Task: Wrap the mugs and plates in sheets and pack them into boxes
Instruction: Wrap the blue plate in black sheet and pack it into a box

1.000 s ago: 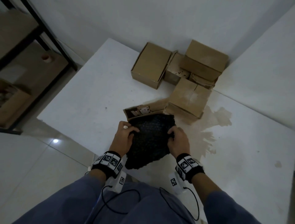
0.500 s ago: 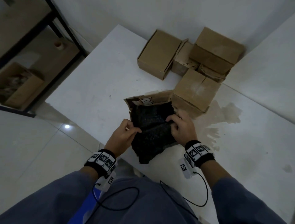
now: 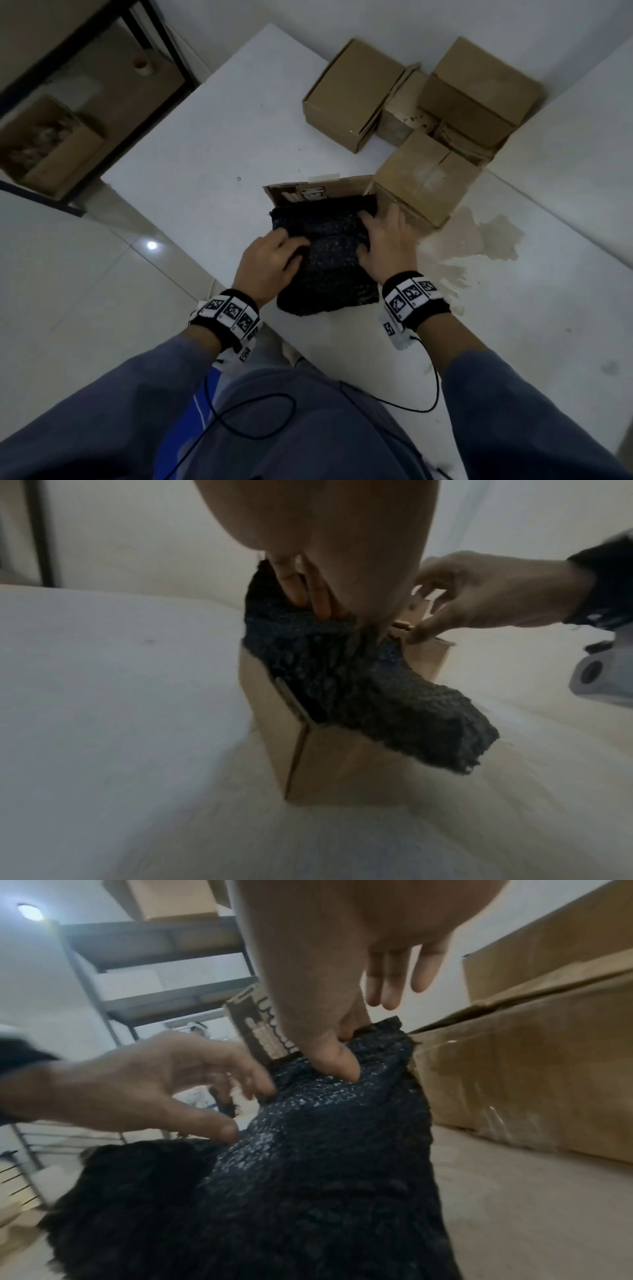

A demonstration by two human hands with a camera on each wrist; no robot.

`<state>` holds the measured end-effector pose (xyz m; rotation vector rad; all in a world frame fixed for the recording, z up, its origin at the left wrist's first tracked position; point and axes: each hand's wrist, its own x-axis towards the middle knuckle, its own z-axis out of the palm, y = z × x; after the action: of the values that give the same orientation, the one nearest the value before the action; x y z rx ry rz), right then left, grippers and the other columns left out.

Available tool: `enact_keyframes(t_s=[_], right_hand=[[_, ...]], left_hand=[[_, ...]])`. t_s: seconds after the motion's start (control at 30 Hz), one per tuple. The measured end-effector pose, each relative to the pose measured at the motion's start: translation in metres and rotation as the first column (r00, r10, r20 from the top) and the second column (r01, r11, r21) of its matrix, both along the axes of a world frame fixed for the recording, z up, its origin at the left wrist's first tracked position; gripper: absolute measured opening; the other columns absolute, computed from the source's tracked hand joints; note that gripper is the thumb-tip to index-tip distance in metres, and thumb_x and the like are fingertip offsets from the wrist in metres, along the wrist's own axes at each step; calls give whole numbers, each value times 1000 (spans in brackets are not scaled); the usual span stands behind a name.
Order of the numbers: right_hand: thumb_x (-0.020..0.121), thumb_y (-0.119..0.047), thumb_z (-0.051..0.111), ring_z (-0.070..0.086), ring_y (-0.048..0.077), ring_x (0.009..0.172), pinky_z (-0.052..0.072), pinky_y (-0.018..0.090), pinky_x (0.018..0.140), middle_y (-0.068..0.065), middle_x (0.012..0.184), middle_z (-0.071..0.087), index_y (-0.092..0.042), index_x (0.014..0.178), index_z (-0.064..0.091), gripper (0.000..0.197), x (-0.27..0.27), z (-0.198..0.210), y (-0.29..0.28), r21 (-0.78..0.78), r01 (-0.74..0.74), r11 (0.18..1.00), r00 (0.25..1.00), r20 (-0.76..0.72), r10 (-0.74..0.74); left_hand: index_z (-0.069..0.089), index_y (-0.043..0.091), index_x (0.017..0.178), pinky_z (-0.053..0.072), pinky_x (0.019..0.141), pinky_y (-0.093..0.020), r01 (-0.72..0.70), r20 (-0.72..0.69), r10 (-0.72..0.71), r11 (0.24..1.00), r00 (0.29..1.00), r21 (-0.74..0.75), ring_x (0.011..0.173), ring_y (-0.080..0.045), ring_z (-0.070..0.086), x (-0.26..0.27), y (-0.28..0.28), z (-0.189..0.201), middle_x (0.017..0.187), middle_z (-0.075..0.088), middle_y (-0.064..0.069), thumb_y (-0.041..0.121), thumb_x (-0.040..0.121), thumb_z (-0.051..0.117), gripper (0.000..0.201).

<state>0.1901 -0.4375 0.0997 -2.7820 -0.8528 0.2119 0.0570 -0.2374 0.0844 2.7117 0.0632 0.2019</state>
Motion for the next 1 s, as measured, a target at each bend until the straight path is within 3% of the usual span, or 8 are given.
enact_keyframes(t_s=[0.1, 0.2, 0.27, 0.33, 0.47, 0.7, 0.87, 1.0], right_hand=[[62, -10, 66, 48, 32, 103, 39, 37, 78, 14, 117, 48, -12, 122, 59, 60, -8, 5, 2, 45, -139, 989, 981, 146, 131], [60, -14, 77, 48, 33, 109, 39, 39, 87, 16, 125, 47, -10, 134, 50, 79, -7, -4, 14, -159, -346, 924, 937, -22, 348], [64, -27, 79, 41, 33, 125, 30, 44, 106, 18, 141, 37, -9, 146, 33, 96, -4, -10, 22, -372, -363, 854, 932, -128, 340], [69, -37, 75, 33, 31, 136, 12, 50, 118, 19, 150, 27, -9, 151, 22, 101, -1, -15, 29, -490, -360, 794, 932, -150, 330], [76, -49, 65, 22, 27, 144, -6, 56, 117, 14, 157, 20, -11, 154, 8, 104, 2, -25, 40, -628, -361, 690, 930, -192, 312], [83, -48, 59, 12, 27, 148, -9, 57, 116, 15, 162, 5, -12, 155, -6, 103, 7, -16, 51, -675, -402, 618, 916, -292, 276], [79, -39, 68, 13, 31, 148, -5, 56, 117, 22, 160, 1, -8, 153, -11, 113, 10, -18, 55, -626, -428, 652, 902, -344, 262], [70, -31, 77, 18, 34, 145, -3, 57, 117, 22, 158, 8, -8, 153, -10, 123, 10, -25, 56, -582, -413, 700, 905, -350, 243]], left_hand=[[61, 13, 124, 48, 75, -41, 154, -113, -148, 987, 983, 54, 95, -29, 55, 14, -4, -2, 114, 55, -12, 19, 76, 72, 50], [45, 10, 141, 48, 93, -46, 141, -374, -99, 986, 922, 84, 116, -37, 50, 29, -9, -2, 136, 42, -20, 29, 66, 79, 84], [31, 7, 148, 40, 106, -43, 106, -491, -37, 988, 870, 115, 127, -40, 43, 37, -13, -3, 144, 33, -24, 36, 67, 81, 100], [19, 5, 152, 31, 112, -39, 92, -578, 16, 983, 816, 157, 133, -39, 37, 44, -15, -4, 149, 25, -25, 40, 69, 80, 108], [3, 3, 154, 20, 119, -38, 131, -668, 75, 959, 740, 252, 139, -39, 30, 54, -20, -15, 153, 18, -29, 39, 71, 77, 116], [-7, 12, 155, 26, 117, -37, 196, -722, 70, 940, 688, 278, 138, -38, 32, 67, -20, -23, 151, 14, -30, 23, 73, 75, 116], [-8, 15, 154, 33, 112, -38, 235, -702, 44, 926, 711, 296, 135, -39, 30, 67, -21, -24, 145, 18, -30, 22, 69, 74, 119], [-7, 15, 154, 35, 110, -38, 211, -686, 33, 940, 727, 268, 136, -40, 28, 66, -20, -24, 144, 19, -30, 19, 70, 73, 117]])
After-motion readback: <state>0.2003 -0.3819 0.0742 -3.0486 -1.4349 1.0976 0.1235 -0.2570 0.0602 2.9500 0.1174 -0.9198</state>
